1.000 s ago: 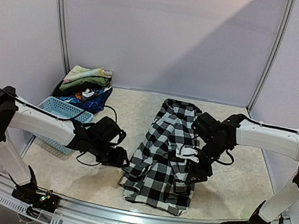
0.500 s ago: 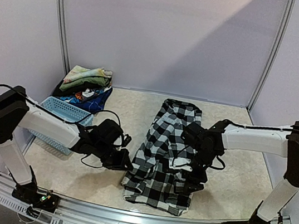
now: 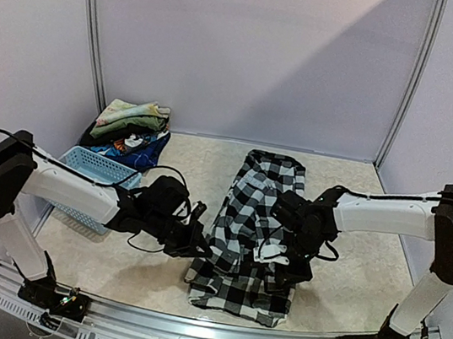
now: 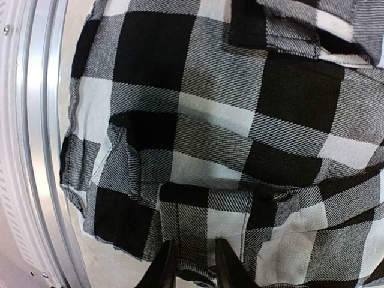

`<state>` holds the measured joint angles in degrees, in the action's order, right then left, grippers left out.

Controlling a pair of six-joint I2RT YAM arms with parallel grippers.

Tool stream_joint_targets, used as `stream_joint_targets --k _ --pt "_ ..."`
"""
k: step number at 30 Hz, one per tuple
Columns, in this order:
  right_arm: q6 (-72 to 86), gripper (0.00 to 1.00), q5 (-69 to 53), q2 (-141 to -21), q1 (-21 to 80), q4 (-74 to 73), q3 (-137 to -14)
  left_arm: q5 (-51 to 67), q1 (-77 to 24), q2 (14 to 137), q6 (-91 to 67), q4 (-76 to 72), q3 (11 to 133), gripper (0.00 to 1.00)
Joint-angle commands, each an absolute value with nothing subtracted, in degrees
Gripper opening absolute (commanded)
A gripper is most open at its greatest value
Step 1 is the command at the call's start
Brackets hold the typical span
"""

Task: Fold and stack the mixed laundry pile
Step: Adjust the rectangle-folded shirt at the center of the board.

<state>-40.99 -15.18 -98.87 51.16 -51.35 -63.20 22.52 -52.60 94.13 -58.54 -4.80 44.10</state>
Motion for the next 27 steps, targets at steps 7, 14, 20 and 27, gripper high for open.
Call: stream_joint_targets --k 7,14,20,27 --pt "-41.5 0.19 -18.0 -95.6 51.7 -52.3 -63.6 27.6 -53.5 94.3 -75.3 -26.3 39.7 0.0" --pt "-41.9 0.4 -16.8 -95.6 51.7 -51.7 -61.6 27.4 -54.1 96.5 -77.9 -27.6 34.8 0.0" --pt "-42.0 0.57 -13.1 -88.6 51.7 -51.6 -61.3 25.0 -54.2 93.7 -63.2 -0.1 41.0 0.2" --pt "-40.7 0.67 -10.3 -80.5 51.6 -52.5 -61.6 15.7 -55.9 91.5 -44.9 32.0 57.6 0.38"
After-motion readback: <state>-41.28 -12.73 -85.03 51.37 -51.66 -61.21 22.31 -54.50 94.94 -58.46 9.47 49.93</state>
